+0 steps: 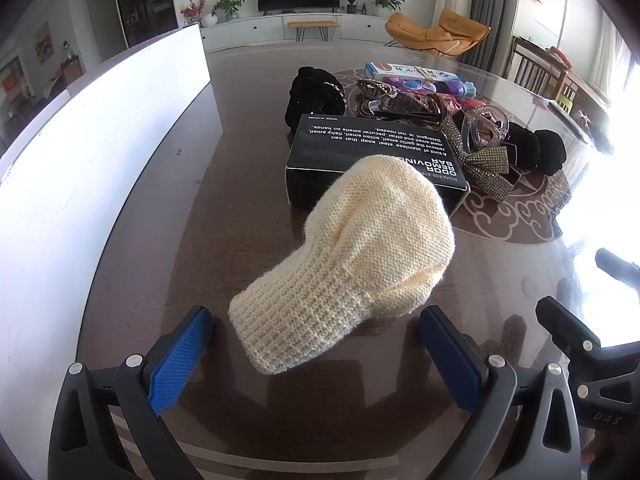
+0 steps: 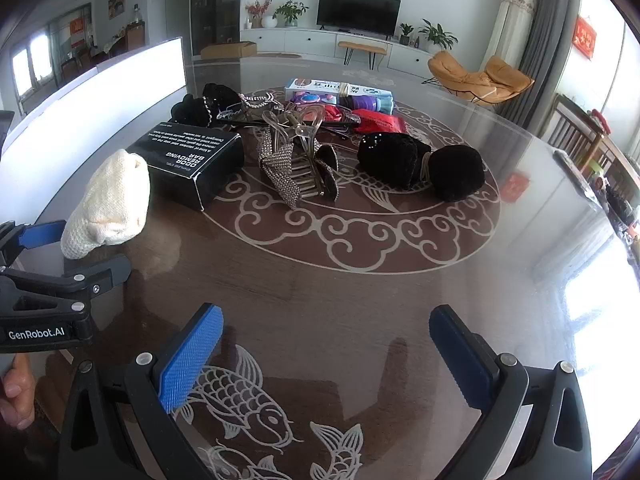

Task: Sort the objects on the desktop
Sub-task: 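Hold the cream knitted glove in the left gripper above the table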

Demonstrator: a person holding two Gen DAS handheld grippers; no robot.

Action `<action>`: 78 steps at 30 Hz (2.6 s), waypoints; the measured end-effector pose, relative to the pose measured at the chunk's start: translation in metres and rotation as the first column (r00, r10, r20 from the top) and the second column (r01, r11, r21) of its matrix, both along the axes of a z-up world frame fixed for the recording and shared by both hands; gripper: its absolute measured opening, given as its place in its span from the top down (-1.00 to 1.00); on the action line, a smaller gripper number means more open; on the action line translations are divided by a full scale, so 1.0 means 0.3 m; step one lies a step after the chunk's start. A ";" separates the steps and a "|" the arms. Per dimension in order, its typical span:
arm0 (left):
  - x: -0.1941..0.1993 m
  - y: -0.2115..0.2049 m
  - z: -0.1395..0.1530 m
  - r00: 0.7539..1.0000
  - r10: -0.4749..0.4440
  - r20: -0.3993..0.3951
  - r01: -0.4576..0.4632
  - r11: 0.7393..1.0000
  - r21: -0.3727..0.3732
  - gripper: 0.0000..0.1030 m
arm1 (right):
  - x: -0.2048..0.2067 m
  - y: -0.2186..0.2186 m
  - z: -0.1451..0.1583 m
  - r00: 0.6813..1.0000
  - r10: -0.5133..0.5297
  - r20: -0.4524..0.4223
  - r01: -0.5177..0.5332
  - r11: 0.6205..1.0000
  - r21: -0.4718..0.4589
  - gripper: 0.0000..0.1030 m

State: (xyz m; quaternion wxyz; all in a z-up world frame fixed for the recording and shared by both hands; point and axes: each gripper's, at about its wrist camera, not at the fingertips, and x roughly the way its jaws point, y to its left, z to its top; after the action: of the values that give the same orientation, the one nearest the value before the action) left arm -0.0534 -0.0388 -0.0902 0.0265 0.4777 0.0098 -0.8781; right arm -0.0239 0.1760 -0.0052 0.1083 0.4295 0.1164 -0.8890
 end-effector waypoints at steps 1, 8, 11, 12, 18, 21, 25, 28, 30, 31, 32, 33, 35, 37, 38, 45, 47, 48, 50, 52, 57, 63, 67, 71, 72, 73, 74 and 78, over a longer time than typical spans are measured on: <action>0.003 -0.001 0.001 1.000 -0.001 -0.001 0.001 1.000 0.000 -1.00 | -0.002 0.000 -0.002 1.000 -0.001 0.001 0.001 1.000 0.002 -1.00; -0.002 0.002 0.001 1.000 -0.003 -0.006 0.003 1.000 0.000 -1.00 | -0.011 0.007 -0.013 1.000 -0.009 0.013 0.009 1.000 0.000 -1.00; -0.001 0.002 0.002 1.000 -0.003 -0.007 0.003 1.000 0.000 -1.00 | -0.010 0.008 -0.013 1.000 -0.009 0.012 0.009 1.000 -0.001 -1.00; -0.001 0.002 0.002 1.000 -0.003 -0.007 0.003 1.000 0.000 -1.00 | -0.010 0.008 -0.013 1.000 -0.008 0.012 0.008 1.000 0.000 -1.00; 0.000 0.002 0.001 1.000 -0.003 -0.007 0.003 1.000 0.001 -1.00 | -0.017 0.016 -0.022 1.000 -0.013 0.021 0.013 1.000 -0.001 -1.00; -0.004 0.002 0.001 1.000 -0.005 -0.006 0.005 1.000 0.002 -1.00 | -0.025 0.025 -0.026 0.999 -0.018 0.026 0.018 1.000 -0.020 -1.00; -0.037 0.005 0.005 1.000 -0.014 -0.005 0.014 1.000 0.003 -1.00 | -0.047 0.035 -0.030 0.999 -0.018 0.038 0.020 0.999 -0.046 -1.00; -0.084 0.002 0.008 1.000 -0.011 -0.008 0.011 1.000 0.004 -1.00 | -0.078 0.050 -0.038 0.998 -0.022 0.065 0.028 0.996 -0.083 -1.00; -0.114 -0.002 0.008 1.000 0.002 -0.012 -0.002 1.000 0.005 -1.00 | -0.099 0.056 -0.038 0.997 -0.033 0.067 0.039 0.996 -0.086 -1.00; -0.125 -0.003 0.008 1.000 0.010 -0.014 -0.010 1.000 0.005 -1.00 | -0.108 0.056 -0.038 0.997 -0.034 0.065 0.040 0.995 -0.086 -1.00; -0.133 -0.002 0.007 1.000 0.016 -0.018 -0.016 1.000 0.004 -1.00 | -0.116 0.055 -0.038 0.997 -0.033 0.064 0.039 0.995 -0.087 -1.00; -0.138 -0.002 0.008 1.000 0.019 -0.021 -0.019 1.000 0.003 -1.00 | -0.121 0.056 -0.039 0.998 -0.031 0.062 0.037 0.995 -0.088 -1.00; -0.137 -0.002 0.008 0.999 0.021 -0.025 -0.021 1.000 0.004 -1.00 | -0.132 0.051 -0.038 0.998 -0.025 0.062 0.031 0.996 -0.088 -1.00; -0.140 -0.004 0.010 0.999 0.020 -0.025 -0.020 1.000 0.003 -1.00 | -0.137 0.052 -0.040 0.998 -0.021 0.062 0.027 0.996 -0.090 -1.00; -0.140 -0.003 0.009 0.999 0.020 -0.025 -0.020 1.000 0.003 -1.00 | -0.137 0.051 -0.039 0.998 -0.021 0.061 0.027 0.996 -0.090 -1.00; -0.133 -0.002 0.003 0.999 0.026 -0.030 -0.026 1.000 0.005 -1.00 | -0.136 0.052 -0.040 0.998 -0.022 0.061 0.027 0.996 -0.090 -1.00; -0.132 0.000 0.002 0.999 0.029 -0.031 -0.029 1.000 0.003 -1.00 | -0.137 0.051 -0.040 0.998 -0.022 0.061 0.027 0.996 -0.090 -1.00; -0.133 0.001 0.001 0.999 0.030 -0.032 -0.030 1.000 0.004 -1.00 | -0.136 0.052 -0.040 0.998 -0.022 0.061 0.027 0.996 -0.090 -1.00; -0.133 0.004 -0.001 0.999 0.032 -0.033 -0.032 0.999 0.003 -1.00 | -0.136 0.051 -0.040 0.998 -0.022 0.061 0.027 0.996 -0.090 -1.00; -0.134 0.006 -0.003 0.999 0.032 -0.034 -0.032 0.999 0.003 -1.00 | -0.136 0.052 -0.040 0.998 -0.022 0.061 0.027 0.996 -0.090 -1.00; -0.134 0.006 -0.003 0.999 0.032 -0.034 -0.032 0.999 0.003 -1.00 | -0.136 0.052 -0.040 0.998 -0.022 0.060 0.027 0.996 -0.090 -1.00; -0.134 0.004 -0.005 0.999 0.033 -0.035 -0.033 0.999 0.002 -1.00 | -0.135 0.053 -0.040 0.998 -0.022 0.060 0.027 0.996 -0.090 -1.00; -0.135 0.003 -0.005 0.999 0.033 -0.035 -0.033 0.999 0.001 -1.00 | -0.135 0.052 -0.040 0.998 -0.022 0.060 0.027 0.996 -0.090 -1.00; -0.136 0.003 -0.005 0.999 0.032 -0.035 -0.032 0.999 0.001 -1.00 | -0.136 0.052 -0.040 0.998 -0.022 0.060 0.027 0.996 -0.090 -1.00; -0.135 0.003 -0.006 0.999 0.032 -0.035 -0.032 0.999 0.001 -1.00 | -0.135 0.052 -0.040 0.998 -0.022 0.060 0.027 0.996 -0.090 -1.00; -0.136 0.003 -0.006 0.999 0.032 -0.035 -0.032 0.999 0.001 -1.00 | -0.135 0.052 -0.040 0.998 -0.022 0.060 0.027 0.996 -0.090 -1.00; -0.136 0.003 -0.006 0.999 0.032 -0.035 -0.032 0.999 0.001 -1.00 | -0.136 0.051 -0.040 0.998 -0.022 0.060 0.027 0.996 -0.090 -1.00; -0.135 0.003 -0.006 0.999 0.032 -0.036 -0.032 0.999 0.001 -1.00 | -0.136 0.052 -0.040 0.998 -0.022 0.060 0.027 0.996 -0.090 -1.00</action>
State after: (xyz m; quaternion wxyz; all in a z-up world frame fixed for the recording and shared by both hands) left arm -0.0939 -0.0378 -0.0920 0.0402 0.4618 0.0182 -0.8859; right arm -0.0646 0.1915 -0.0173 0.1201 0.4518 0.0674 -0.8814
